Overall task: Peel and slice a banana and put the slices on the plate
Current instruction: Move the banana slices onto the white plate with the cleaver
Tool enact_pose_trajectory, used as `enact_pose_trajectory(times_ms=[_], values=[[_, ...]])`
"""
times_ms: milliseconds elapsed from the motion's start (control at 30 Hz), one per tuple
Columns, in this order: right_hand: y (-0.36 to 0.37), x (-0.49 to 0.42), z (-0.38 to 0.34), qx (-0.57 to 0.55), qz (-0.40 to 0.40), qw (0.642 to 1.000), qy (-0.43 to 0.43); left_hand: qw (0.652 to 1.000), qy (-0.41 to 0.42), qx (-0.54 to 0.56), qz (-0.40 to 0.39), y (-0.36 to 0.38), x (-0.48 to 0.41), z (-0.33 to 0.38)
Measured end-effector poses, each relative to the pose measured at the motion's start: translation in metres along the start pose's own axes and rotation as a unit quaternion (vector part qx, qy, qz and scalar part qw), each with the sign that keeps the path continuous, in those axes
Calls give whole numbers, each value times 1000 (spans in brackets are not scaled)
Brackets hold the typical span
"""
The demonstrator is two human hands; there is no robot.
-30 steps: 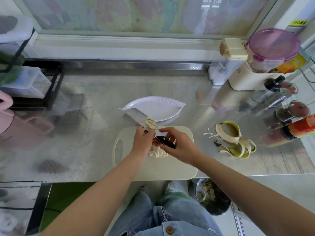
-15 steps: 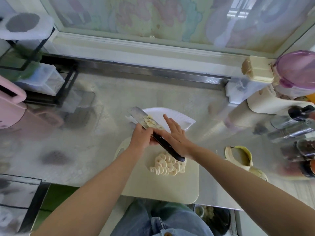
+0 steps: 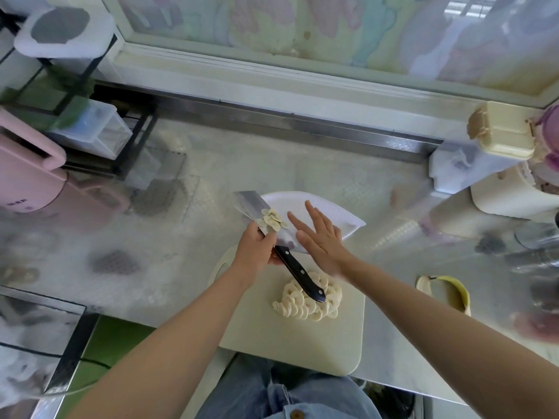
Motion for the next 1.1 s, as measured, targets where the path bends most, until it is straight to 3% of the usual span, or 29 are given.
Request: enact_pose_trajectory(times_ms=[133,400,600,833,1000,1100], values=[[2,-2,-24,13,-32,997,-69,1000,-3,1,-13,0,2,-2],[10,-10,-5,28,-33,998,37,1000,2,9,-18,-11,7,-5],[11,-11,-35,31,-26,998,-57,999,9,7,-43,-13,12,-4],[13,-18,-14,72,-33,996,44,999,2,9,-37,-18,11,-4],[12,-22,-32,48,-12,998,-26,998,11,-23,-53,-18,9,-4],[16,-26,-25,76,-23,997,12,998,9,-19,-56,-18,10,-4]])
Point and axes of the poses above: each hand's wrist, its own x-axis away from the middle knuckle, its own y-axis out of the palm, z = x × y, the point moved 4 cm from there along -x, towards the middle knuckle, and after that the axes turned 5 degrees about x, right-handed, at the moved point
